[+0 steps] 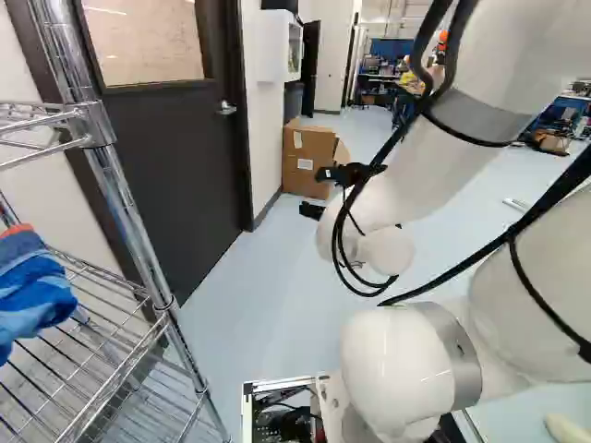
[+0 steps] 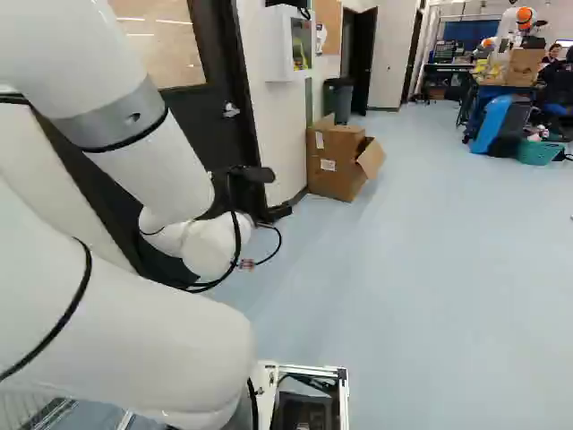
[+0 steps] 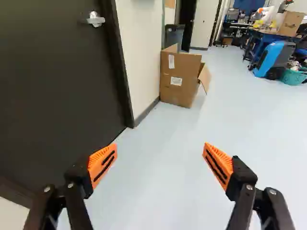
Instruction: Open the door and move inside
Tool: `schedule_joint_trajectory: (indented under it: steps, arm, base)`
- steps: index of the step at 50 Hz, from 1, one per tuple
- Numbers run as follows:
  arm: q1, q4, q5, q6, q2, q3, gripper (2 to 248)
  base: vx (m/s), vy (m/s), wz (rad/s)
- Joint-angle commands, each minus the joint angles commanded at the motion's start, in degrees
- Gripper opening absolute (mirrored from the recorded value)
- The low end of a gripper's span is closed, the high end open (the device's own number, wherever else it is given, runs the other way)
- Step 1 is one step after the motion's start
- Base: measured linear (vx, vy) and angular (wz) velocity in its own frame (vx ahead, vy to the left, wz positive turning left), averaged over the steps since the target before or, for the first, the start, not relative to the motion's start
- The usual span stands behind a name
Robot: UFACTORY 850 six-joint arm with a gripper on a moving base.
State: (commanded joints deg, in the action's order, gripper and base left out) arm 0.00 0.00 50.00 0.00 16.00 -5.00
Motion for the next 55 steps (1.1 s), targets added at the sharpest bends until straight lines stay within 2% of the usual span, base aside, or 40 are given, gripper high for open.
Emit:
schedule_joint_trajectory:
  steps: [55]
  arm:
    - [0.0, 0.0, 0.0, 0.0, 0.0, 0.0, 247]
  base:
    - [0.011, 0.0, -0.001]
